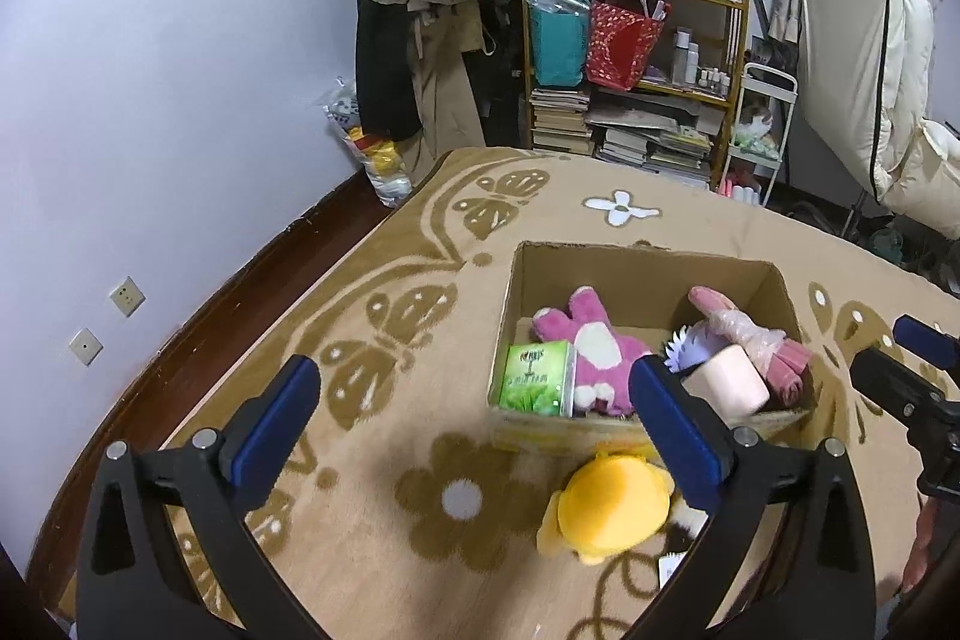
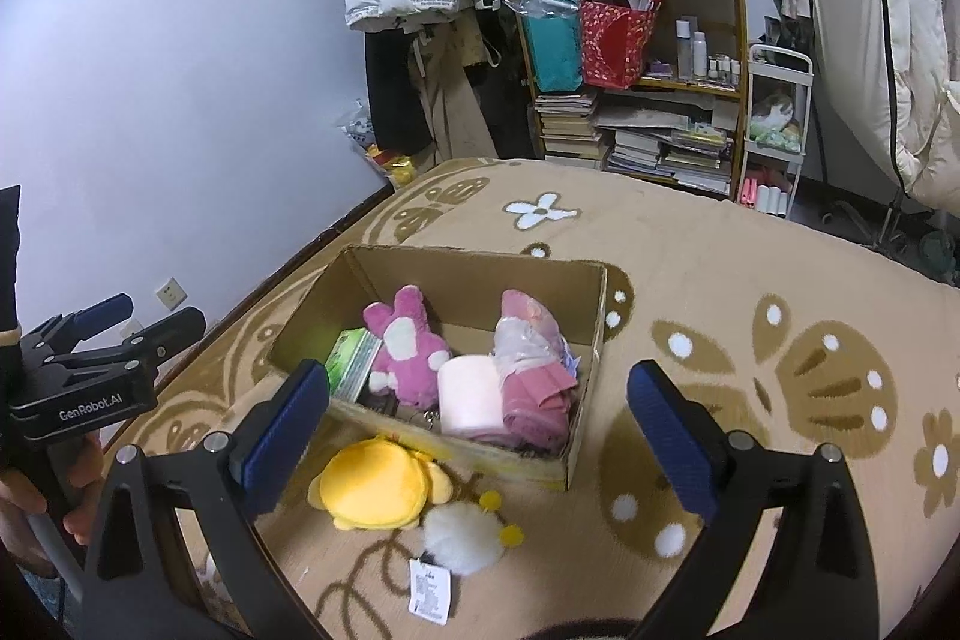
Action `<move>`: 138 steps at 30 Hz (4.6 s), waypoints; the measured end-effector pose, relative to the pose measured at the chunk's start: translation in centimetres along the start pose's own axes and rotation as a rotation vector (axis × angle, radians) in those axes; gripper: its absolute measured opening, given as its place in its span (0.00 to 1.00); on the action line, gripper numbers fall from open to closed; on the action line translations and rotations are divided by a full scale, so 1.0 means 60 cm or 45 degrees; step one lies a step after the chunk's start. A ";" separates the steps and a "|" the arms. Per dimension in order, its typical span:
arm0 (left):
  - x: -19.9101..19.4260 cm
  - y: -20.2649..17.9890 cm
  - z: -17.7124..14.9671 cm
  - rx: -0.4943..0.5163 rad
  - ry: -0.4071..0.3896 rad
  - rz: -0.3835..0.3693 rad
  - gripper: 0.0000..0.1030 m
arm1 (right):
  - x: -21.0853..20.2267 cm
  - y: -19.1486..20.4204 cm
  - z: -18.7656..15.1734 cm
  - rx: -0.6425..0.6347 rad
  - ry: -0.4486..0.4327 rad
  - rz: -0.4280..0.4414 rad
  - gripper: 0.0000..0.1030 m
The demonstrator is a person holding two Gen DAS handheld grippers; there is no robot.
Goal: Organize soft objects
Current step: 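Move both tools back down toward the yellow plush and white pom-pom plush, then close the right tool on the white pom-pom plush while the left tool grasps the yellow plush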
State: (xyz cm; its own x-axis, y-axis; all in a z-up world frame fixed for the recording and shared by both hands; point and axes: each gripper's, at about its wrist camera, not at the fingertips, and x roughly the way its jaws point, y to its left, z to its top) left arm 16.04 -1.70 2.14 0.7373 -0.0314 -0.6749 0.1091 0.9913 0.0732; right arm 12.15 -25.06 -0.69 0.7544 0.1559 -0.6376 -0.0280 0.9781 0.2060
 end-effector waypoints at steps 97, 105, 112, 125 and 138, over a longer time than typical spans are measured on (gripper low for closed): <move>0.235 -0.132 -0.143 0.182 0.577 -0.265 0.99 | 0.219 0.002 -0.196 -0.063 0.531 -0.003 0.97; 0.249 -0.131 -0.150 0.167 0.603 -0.303 0.99 | 0.226 0.009 -0.194 -0.061 0.523 -0.007 0.80; 0.259 -0.143 -0.172 0.192 0.631 -0.312 0.99 | 0.228 0.013 -0.185 -0.086 0.510 0.042 0.55; 0.289 -0.149 -0.193 0.208 0.646 -0.300 0.97 | 0.232 0.026 -0.185 -0.111 0.520 0.056 0.49; 0.267 -0.155 -0.202 0.224 0.642 -0.341 0.77 | 0.230 0.025 -0.185 -0.142 0.522 0.063 0.48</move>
State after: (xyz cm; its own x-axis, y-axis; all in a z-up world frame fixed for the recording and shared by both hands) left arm 18.76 -9.86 -18.28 0.2662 -0.1699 -0.9488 0.3882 0.9199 -0.0558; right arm 15.26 -19.94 -17.42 0.4281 0.2227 -0.8759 -0.1451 0.9735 0.1766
